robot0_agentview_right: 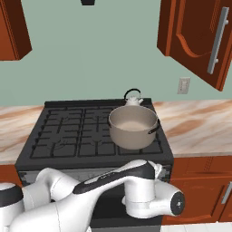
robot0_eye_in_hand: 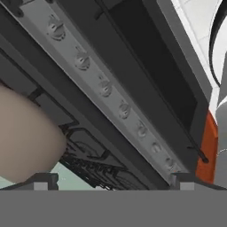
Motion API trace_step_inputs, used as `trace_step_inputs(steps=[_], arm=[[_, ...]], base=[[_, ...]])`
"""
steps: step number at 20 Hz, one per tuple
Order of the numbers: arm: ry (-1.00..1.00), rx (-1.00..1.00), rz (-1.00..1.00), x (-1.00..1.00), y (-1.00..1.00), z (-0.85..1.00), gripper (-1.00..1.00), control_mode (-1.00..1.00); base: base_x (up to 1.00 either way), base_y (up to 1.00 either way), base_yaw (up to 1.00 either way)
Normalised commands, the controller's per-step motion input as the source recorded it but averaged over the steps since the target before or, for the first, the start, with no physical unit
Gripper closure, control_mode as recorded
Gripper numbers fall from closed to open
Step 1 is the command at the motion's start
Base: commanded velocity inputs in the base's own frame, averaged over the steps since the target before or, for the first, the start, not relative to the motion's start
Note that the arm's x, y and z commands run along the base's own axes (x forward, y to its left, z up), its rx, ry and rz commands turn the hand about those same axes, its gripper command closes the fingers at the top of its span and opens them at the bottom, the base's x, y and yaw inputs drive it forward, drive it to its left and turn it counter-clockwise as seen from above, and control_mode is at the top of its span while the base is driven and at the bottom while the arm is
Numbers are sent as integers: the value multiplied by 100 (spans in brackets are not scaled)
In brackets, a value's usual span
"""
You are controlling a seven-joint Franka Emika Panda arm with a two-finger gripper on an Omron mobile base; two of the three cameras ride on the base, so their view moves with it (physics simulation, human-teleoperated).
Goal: Pick the kettle from the cabinet and place it on a stove burner. Then pick the pot from the counter and place it on another stove burner. Finally, turn both burners on.
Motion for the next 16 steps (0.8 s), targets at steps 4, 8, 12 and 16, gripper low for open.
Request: trace_step_inputs(steps=[4, 8, 12, 16], arm=[[0, 12, -18, 6, 9, -21, -100, -100], [0, 13, -15, 5, 3, -19, -100, -100], [-5, 17, -9, 18, 0, -7, -100, -100], [-8, 19, -4, 23, -7, -4, -100, -100]], base=[[0, 0, 0], [0, 0, 0], [0, 0, 0], [0, 0, 0]])
